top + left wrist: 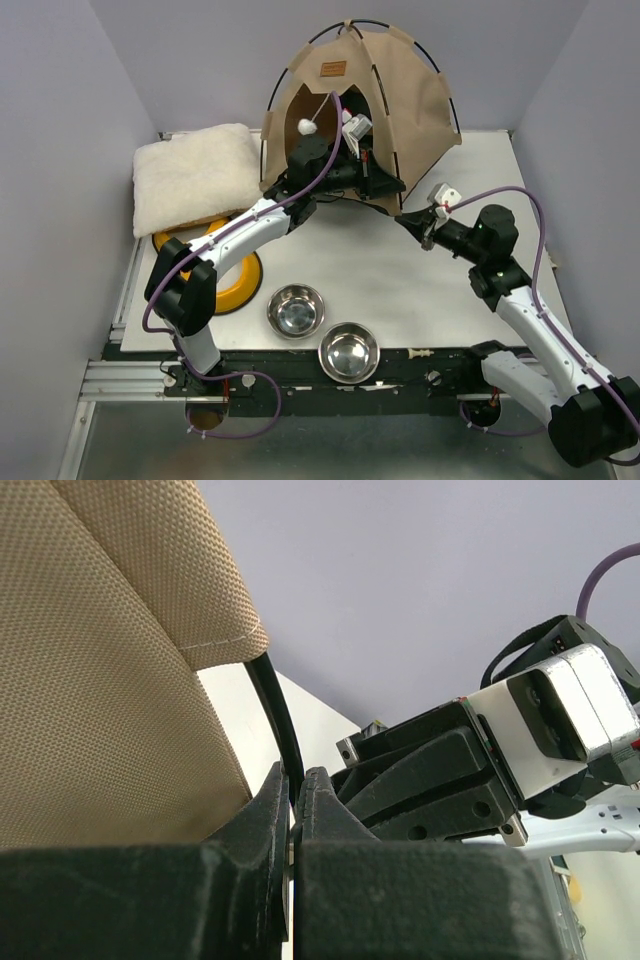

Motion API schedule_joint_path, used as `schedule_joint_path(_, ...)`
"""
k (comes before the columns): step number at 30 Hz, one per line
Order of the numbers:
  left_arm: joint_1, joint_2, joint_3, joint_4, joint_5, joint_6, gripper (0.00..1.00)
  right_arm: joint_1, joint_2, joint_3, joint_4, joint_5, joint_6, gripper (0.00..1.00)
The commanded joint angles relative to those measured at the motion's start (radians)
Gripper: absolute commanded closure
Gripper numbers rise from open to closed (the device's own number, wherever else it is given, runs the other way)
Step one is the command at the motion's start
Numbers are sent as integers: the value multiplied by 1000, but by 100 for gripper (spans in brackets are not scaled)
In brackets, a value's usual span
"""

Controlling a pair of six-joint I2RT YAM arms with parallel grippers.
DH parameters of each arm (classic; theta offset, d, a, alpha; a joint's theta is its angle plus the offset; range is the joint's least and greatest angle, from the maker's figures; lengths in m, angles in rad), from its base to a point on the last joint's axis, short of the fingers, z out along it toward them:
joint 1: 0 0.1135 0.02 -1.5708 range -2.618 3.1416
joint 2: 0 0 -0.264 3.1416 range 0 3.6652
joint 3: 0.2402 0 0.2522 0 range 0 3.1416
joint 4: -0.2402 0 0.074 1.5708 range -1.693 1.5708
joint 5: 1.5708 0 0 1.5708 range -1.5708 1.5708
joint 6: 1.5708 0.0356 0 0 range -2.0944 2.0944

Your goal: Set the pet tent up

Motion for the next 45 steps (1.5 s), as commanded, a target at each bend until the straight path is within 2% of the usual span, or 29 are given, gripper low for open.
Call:
schedule_joint_path(1, 66, -29, 44, 128, -158, 42, 100, 20, -16, -46, -145, -67, -3, 99)
schedule_joint_path(8, 80, -44, 5, 115, -178, 56, 100, 20, -33, -55, -151, -75, -16, 99)
schedule_joint_path(22, 88, -23, 38, 93, -185, 68, 100, 20, -41, -54, -166, -93, -53, 100)
schedule_joint_path(37, 14, -21, -2, 44, -190, 119, 100, 27, -18, -10, -151, -110, 8, 99)
schedule_joint_path(45, 14, -52, -71, 32, -196, 148, 100, 27, -27, 4, -159, -81, 0, 99)
